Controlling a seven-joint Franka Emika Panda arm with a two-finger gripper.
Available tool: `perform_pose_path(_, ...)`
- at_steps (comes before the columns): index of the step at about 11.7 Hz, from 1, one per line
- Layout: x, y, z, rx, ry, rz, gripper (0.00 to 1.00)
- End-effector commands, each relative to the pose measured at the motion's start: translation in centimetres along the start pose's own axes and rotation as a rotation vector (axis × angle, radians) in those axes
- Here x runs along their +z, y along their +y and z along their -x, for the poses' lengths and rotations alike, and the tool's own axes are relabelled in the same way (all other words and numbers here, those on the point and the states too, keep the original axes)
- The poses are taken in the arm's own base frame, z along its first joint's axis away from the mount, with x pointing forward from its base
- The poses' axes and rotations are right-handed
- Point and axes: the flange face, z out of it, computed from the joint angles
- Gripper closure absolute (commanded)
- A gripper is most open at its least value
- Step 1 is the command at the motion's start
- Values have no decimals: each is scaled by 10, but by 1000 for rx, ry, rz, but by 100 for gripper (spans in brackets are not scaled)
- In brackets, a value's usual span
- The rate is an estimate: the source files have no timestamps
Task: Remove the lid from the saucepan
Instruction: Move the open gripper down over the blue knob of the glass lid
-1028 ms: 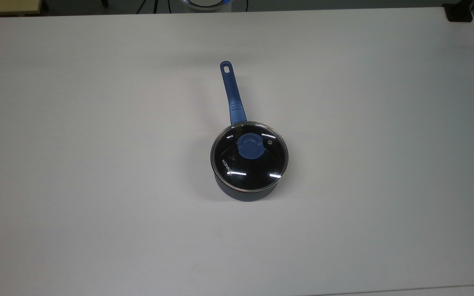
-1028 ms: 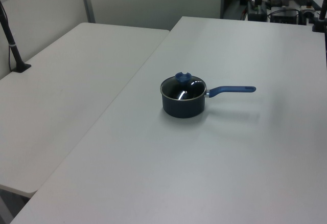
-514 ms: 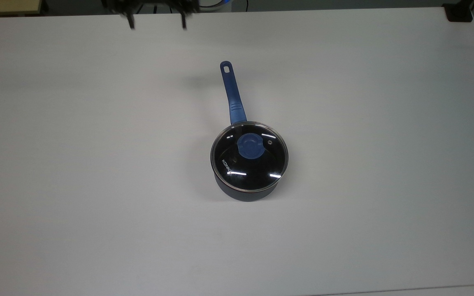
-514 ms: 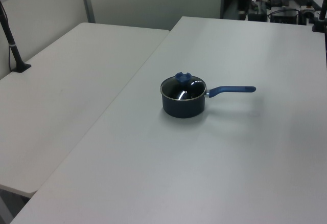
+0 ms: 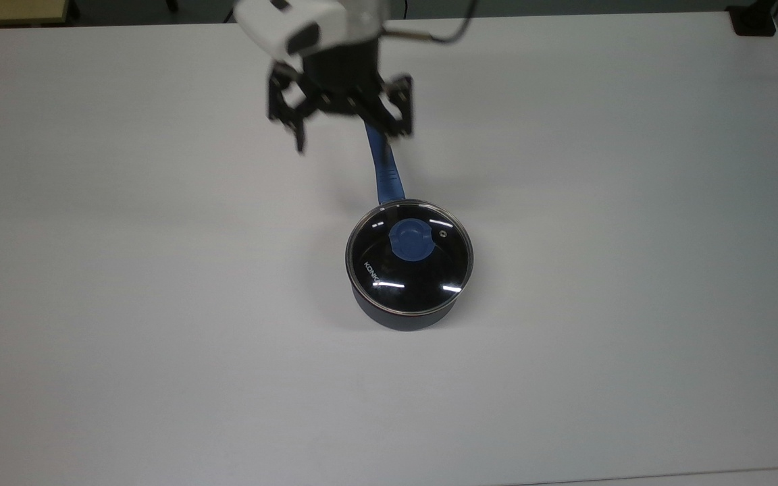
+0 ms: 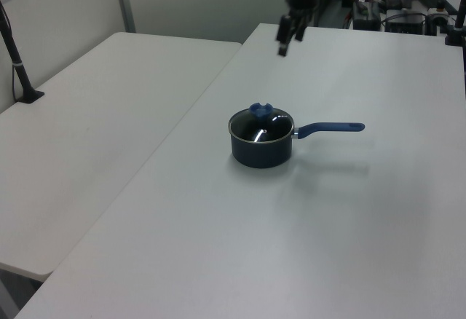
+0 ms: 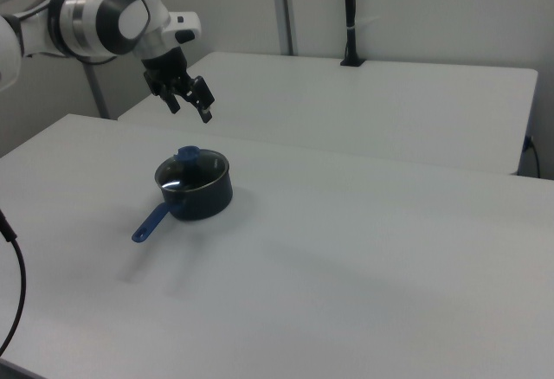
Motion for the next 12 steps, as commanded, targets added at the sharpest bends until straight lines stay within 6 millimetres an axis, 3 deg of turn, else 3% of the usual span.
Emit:
perform_pose_path(1, 31, -32, -9, 37, 38, -39, 0)
perform_pose_path(4, 76, -56, -7, 0, -7, -27, 0)
perform_pose_path(7, 93, -77, -4, -22, 10, -43, 0)
perform_pose_path(8, 109, -79, -3, -20, -4, -33, 0)
perform_pose_path(12, 130, -83, 1, -30, -27, -21, 0)
